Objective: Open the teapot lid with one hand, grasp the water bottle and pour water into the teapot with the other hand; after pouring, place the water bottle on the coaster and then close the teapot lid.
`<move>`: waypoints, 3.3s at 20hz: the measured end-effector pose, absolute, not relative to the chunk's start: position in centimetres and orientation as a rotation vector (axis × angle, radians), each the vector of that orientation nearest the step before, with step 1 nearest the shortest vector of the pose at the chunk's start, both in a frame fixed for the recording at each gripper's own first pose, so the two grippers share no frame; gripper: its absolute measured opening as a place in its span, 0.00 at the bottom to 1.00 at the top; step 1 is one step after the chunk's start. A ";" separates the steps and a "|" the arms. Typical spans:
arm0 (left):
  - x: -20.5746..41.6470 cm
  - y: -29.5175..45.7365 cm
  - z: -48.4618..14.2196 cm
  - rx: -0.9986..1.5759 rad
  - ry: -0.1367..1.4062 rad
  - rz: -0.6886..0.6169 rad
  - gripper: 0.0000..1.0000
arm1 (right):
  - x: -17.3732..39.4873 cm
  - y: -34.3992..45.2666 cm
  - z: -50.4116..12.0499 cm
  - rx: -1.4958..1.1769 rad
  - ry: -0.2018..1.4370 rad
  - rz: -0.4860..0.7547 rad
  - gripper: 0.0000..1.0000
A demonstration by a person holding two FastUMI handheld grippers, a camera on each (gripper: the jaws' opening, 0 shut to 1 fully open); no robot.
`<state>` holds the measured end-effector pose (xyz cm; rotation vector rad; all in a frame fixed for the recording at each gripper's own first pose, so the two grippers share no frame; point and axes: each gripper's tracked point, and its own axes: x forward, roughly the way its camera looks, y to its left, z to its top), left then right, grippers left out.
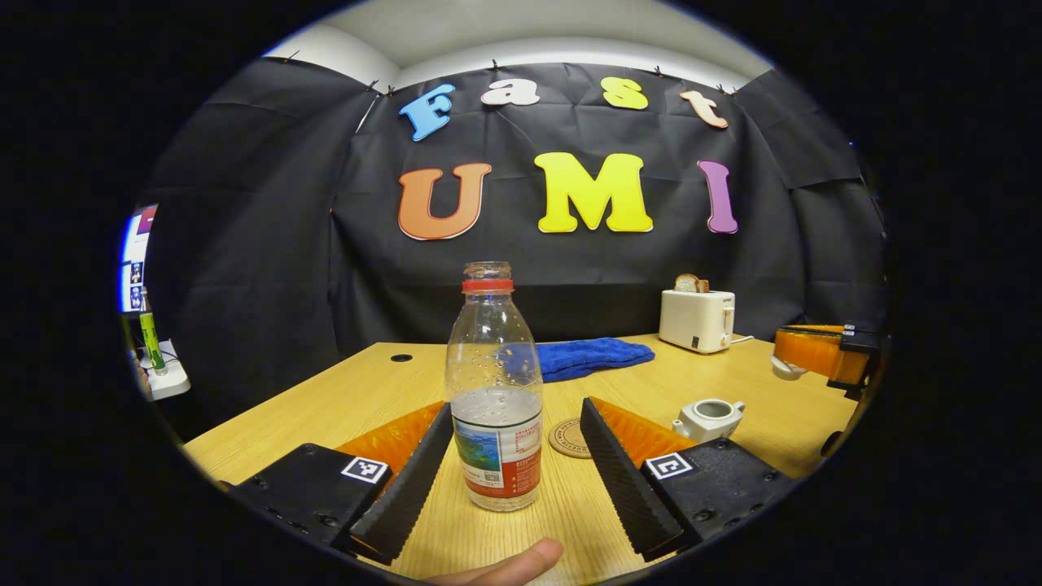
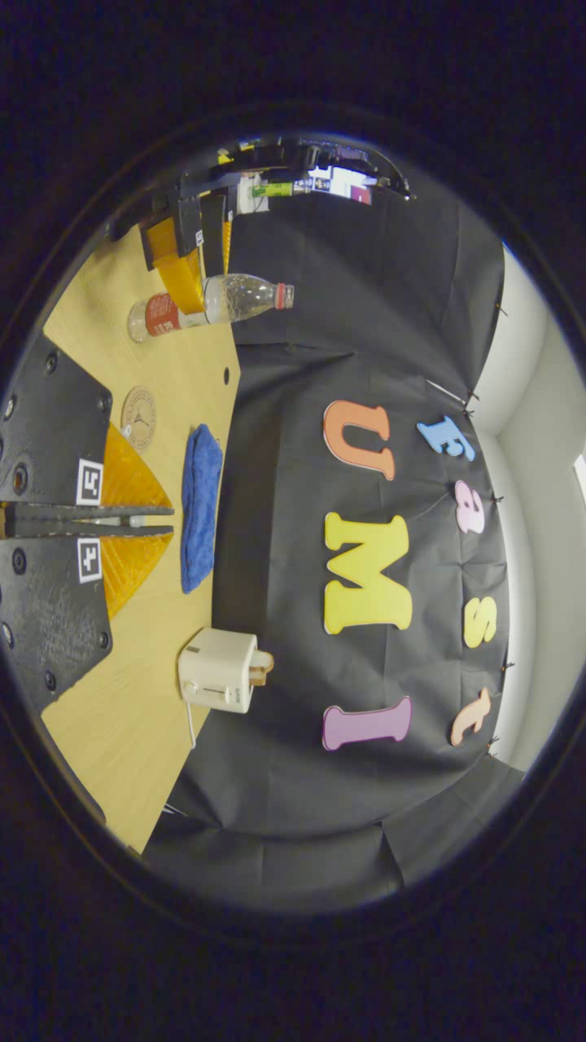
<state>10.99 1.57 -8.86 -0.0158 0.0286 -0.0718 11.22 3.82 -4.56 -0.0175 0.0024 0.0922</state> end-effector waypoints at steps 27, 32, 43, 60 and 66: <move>11.6 -1.5 -5.5 0.667 0.157 0.054 0.77 | 10.8 -8.6 -7.2 0.084 0.097 -0.093 0.00; 11.7 -1.7 -6.3 0.922 0.206 0.042 0.77 | 11.0 -9.1 -7.2 0.058 0.099 -0.101 0.00; 12.0 -3.1 -8.6 1.423 0.298 -0.035 0.77 | 11.2 -12.2 -7.5 -0.008 0.107 -0.164 0.00; 12.0 -5.8 -7.2 1.906 0.386 -0.097 0.80 | 11.3 -13.5 -7.5 -0.028 0.080 -0.174 0.00; 12.8 -6.6 -5.7 2.026 0.390 -0.069 0.77 | 11.3 -13.4 -6.7 -0.095 0.041 -0.182 0.00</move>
